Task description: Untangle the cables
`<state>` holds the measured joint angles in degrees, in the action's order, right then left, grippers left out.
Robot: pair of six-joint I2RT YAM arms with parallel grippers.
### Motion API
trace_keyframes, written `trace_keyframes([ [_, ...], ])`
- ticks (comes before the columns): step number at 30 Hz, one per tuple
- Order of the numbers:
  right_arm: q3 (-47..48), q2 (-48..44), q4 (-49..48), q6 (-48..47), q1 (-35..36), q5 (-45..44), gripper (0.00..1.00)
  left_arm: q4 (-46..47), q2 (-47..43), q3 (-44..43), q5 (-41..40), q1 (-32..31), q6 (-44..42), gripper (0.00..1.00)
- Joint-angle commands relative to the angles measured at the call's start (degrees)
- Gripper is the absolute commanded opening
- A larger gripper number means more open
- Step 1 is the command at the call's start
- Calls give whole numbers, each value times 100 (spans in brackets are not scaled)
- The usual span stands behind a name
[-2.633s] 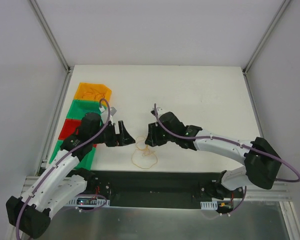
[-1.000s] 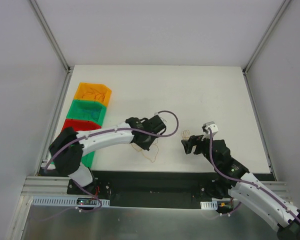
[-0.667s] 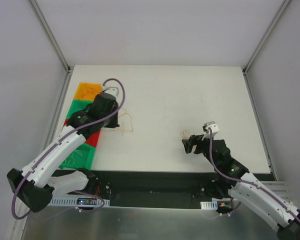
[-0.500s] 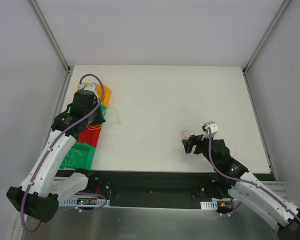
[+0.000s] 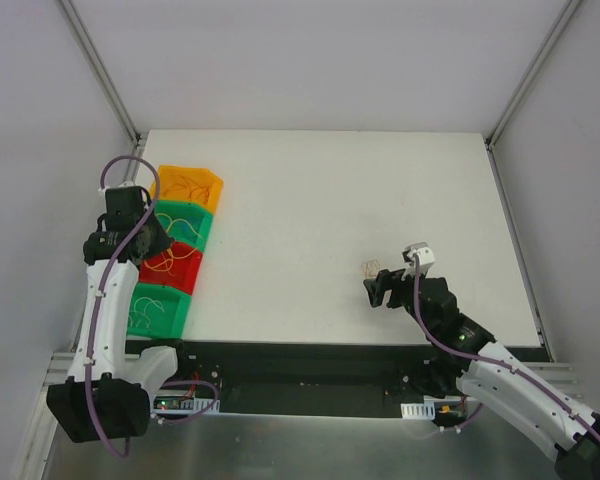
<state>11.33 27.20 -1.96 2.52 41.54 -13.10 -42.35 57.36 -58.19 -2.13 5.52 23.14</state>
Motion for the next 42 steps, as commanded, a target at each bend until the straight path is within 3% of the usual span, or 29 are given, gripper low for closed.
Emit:
trace_keyframes([
  [1, 44, 57, -332, -6, -23, -87, 83, 148, -234, 237, -121, 423, 349, 0],
  [11, 88, 136, -349, -33, -23, -79, 83, 226, 90, 1046, -411, 1187, 1693, 0],
  [21, 106, 207, -367, -33, -23, -52, 83, 658, 1145, 1170, 143, 1548, 2001, 0],
  [27, 106, 259, -411, -24, -41, -34, 83, 702, 874, 1223, -278, 1619, 2248, 26],
  [31, 106, 295, -420, -41, -32, 1, 83, 684, 453, 1170, -297, 1619, 2073, 59],
  [37, 115, 338, -455, -50, -32, 18, 83, 535, -312, 1135, -332, 1610, 1905, 96],
  [40, 123, 374, -464, -50, -32, 10, 83, 429, -620, 1117, -122, 1602, 1792, 99],
  [42, 132, 400, -464, -42, -32, 27, 83, 490, -726, 1117, 464, 1479, 1634, 96],
])
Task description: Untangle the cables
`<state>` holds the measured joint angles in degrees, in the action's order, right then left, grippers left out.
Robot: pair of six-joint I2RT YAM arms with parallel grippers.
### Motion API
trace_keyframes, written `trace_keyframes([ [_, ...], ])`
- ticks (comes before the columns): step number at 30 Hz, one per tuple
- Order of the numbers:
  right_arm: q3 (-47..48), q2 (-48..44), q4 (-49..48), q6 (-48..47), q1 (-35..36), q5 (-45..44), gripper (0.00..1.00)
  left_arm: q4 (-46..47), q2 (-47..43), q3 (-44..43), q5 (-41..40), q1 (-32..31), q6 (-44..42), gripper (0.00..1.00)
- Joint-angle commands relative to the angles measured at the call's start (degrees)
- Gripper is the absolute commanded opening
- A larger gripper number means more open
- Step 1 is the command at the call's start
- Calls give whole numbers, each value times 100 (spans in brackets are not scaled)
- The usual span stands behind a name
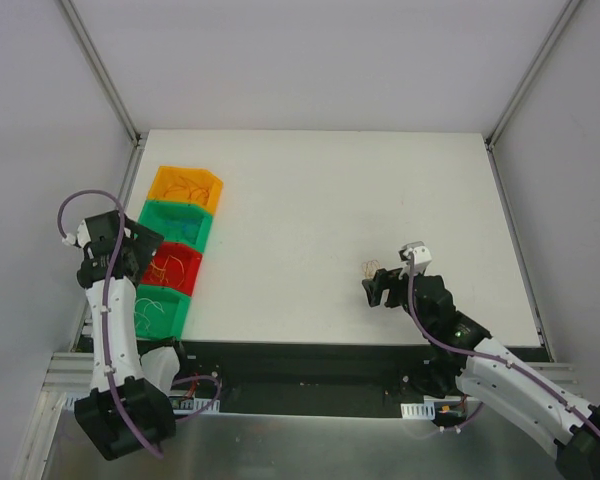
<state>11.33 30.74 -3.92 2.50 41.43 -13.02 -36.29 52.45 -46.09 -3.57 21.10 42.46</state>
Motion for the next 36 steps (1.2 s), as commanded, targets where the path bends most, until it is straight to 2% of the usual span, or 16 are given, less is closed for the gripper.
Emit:
trace_keyframes([
  [1, 132, 63, -267, -39, -21, 10, 83, -45, -252, -120, 760, -324, -439, 94],
  [2, 141, 90, -267, -48, -21, -17, 83, 8, -235, -181, 753, -648, -562, 93],
  [6, 150, 160, -276, -39, -30, -17, 83, 192, 72, -638, 410, -2676, -958, 93],
  [9, 115, 143, -346, -39, -30, 1, 83, 421, 764, -1076, 673, -3637, -1177, 94],
  [11, 115, 151, -372, -31, -30, -8, 83, 404, 1432, -1751, 569, -4278, -1458, 93],
  [16, 176, 265, -311, -22, -30, -192, 83, -228, 3128, -3807, -809, -5861, -2064, 92],
  [18, 255, 327, -180, 13, -30, -367, 83, -334, 3683, -4432, -838, -6161, -2381, 93],
  [21, 369, 494, 5, 110, -38, -657, 84, -422, 4168, -4787, -32, -6206, -2593, 95],
  [26, 922, 1222, 786, 619, -266, -975, 84, -71, 3844, -4024, 795, -6232, -2936, 95],
  [29, 1274, 1723, 1462, 1075, -355, -1106, 80, 245, 3501, -3610, 831, -6469, -2918, 94],
  [30, 1371, 1812, 1708, 1225, -372, -1124, 77, 246, 3457, -3644, 936, -6513, -2971, 94],
  [33, 1354, 1795, 1966, 1419, -408, -975, 35, 316, 3351, -3583, 955, -6531, -2936, 94],
  [34, 1319, 1717, 1992, 1463, -425, -1001, 28, 325, 3377, -3574, 1033, -6531, -2910, 93],
  [36, 1310, 1593, 2062, 1481, -495, -1045, 29, 333, 3482, -3600, 1348, -6531, -2840, 93],
])
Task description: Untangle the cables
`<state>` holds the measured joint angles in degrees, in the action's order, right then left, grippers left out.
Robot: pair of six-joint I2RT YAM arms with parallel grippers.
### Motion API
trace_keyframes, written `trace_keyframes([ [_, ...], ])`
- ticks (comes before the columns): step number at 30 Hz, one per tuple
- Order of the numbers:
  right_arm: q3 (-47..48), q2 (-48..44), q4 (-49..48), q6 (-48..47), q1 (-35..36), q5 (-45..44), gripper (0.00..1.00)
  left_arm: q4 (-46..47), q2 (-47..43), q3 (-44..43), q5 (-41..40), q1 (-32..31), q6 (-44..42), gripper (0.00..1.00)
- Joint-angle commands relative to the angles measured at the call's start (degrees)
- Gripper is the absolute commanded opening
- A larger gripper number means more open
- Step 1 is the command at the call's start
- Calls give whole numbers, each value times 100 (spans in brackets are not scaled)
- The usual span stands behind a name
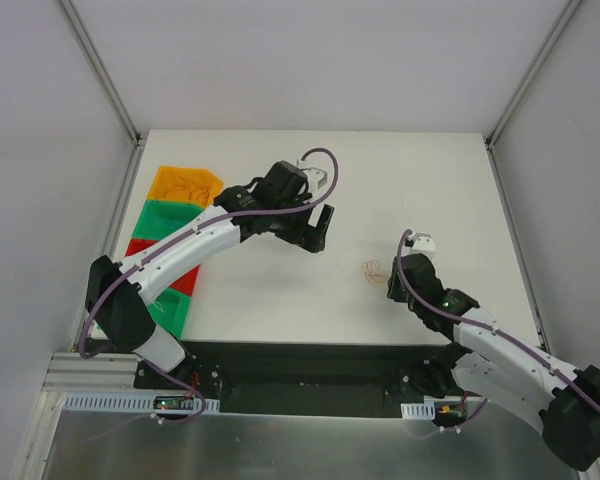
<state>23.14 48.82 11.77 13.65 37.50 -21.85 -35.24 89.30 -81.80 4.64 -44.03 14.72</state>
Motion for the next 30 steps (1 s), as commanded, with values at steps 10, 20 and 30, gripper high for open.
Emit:
trace_keyframes([
  [10, 419, 478, 537, 586, -498, 382, 38, 237, -264, -47, 1047, -9, 4, 91],
  [20, 867, 1376, 413, 481, -471, 778, 0, 307, -114, -29, 1486, -9, 13, 91],
  [30, 965, -916, -123, 419, 30, 2676, 0, 834, -483, 269, 2066, -9, -197, 80],
])
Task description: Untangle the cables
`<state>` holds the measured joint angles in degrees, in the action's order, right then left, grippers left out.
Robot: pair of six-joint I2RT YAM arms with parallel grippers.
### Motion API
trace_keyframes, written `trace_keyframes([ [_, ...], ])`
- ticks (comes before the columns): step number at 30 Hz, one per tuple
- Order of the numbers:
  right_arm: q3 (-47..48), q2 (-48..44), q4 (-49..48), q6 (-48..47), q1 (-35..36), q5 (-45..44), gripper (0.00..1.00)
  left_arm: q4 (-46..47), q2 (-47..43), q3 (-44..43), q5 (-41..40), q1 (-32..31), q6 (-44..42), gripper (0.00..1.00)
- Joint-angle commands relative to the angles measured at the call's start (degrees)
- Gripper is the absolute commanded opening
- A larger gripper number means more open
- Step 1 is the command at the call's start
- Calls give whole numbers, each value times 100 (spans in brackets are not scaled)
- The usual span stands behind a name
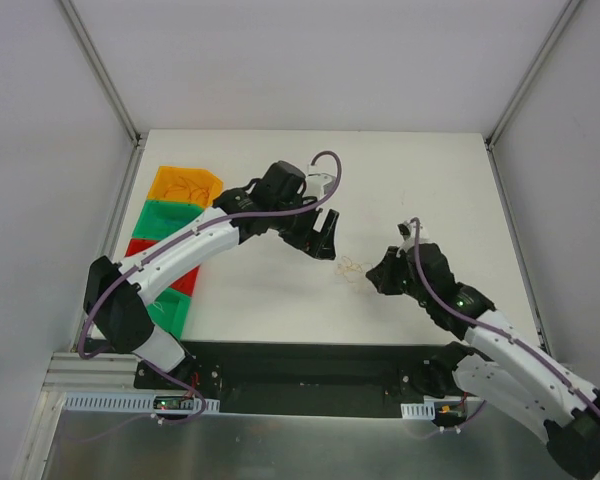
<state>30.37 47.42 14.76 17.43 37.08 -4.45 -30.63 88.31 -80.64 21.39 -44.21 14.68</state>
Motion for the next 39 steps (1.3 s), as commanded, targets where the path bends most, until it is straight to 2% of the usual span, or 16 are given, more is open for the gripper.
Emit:
trace_keyframes([
  [1, 276, -900, -361, 76, 63, 1007, 0, 478, -437, 215, 497, 17, -245, 80],
  [6, 478, -901, -526, 488, 63, 1840, 1, 857, -535, 435, 1130, 0, -343, 86],
  [11, 531, -936, -1168, 1165, 71, 2299, 0, 1050, -315, 514, 1684, -106, -185, 85],
  [16, 593, -1418, -1318, 1386, 62, 2282, 0, 1033, 80, 523, 1562, -115, 158, 64],
  [21, 593, -1736, -1415, 1614, 45, 2176, 0, 1042, 309, 479, 1817, -115, 334, 60],
  [23, 698, -1719, -1424, 1649, 45, 2351, 0, 1033, 283, 532, 1485, -123, 334, 50],
  [26, 856, -1850, -1450, 1720, 45, 2457, 0, 876, 257, 541, 930, -88, 325, 42],
  [27, 952, -1937, -1441, 1737, 45, 2423, 0, 796, 257, 497, 798, -62, 317, 35],
  [28, 1049, -2034, -1337, 1746, 45, 2370, 0, 717, 274, 453, 684, -44, 325, 28],
  [33, 1936, -2509, -318, 1351, 45, 2124, 0, 655, 239, 418, 761, 306, 509, 16],
  [39, 2412, -3089, 588, 1000, 54, 1457, 0, 673, 204, 426, 1025, 650, 633, 5],
])
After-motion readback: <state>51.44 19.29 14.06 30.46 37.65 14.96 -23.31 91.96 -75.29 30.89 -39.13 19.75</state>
